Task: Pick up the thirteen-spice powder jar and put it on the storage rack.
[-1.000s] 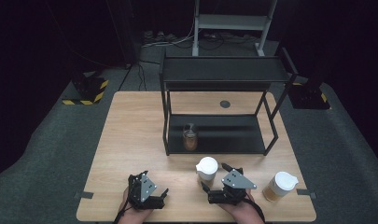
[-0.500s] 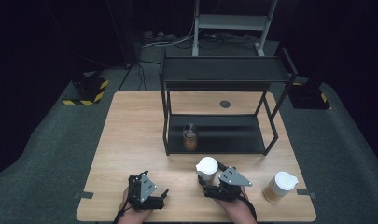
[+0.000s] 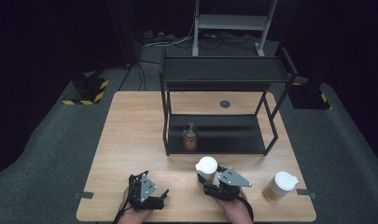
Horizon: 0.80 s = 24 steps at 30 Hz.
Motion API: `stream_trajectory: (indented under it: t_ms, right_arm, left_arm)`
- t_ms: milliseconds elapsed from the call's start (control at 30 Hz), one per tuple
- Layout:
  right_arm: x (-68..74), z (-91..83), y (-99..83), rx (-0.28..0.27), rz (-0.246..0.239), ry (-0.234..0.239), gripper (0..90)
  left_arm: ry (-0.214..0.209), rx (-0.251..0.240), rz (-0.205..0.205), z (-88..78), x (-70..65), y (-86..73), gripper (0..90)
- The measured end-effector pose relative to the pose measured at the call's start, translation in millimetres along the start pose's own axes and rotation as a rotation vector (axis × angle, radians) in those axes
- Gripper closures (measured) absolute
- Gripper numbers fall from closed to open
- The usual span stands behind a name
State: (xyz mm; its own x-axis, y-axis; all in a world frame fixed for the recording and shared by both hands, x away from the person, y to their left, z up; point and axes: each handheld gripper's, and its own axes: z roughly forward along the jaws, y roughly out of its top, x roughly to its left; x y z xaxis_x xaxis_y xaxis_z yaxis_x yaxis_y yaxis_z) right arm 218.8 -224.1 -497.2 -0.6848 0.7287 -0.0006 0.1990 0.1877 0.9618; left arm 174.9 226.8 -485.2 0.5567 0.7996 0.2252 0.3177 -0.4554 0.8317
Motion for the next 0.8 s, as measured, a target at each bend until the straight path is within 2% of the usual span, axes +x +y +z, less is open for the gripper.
stream_trajectory:
  t_ms: [567,800]
  right_arm:
    - [2.9,-1.9,4.2,0.013,-0.015,-0.011,30.0]
    - [-0.8,-10.6,10.2,0.000,-0.016,-0.033,30.0]
  left_arm:
    - [-0.005,-0.001,0.000,-0.1,0.9,-0.2,1.1]
    - [-0.008,0.000,0.002,0.1,1.3,0.0,1.1]
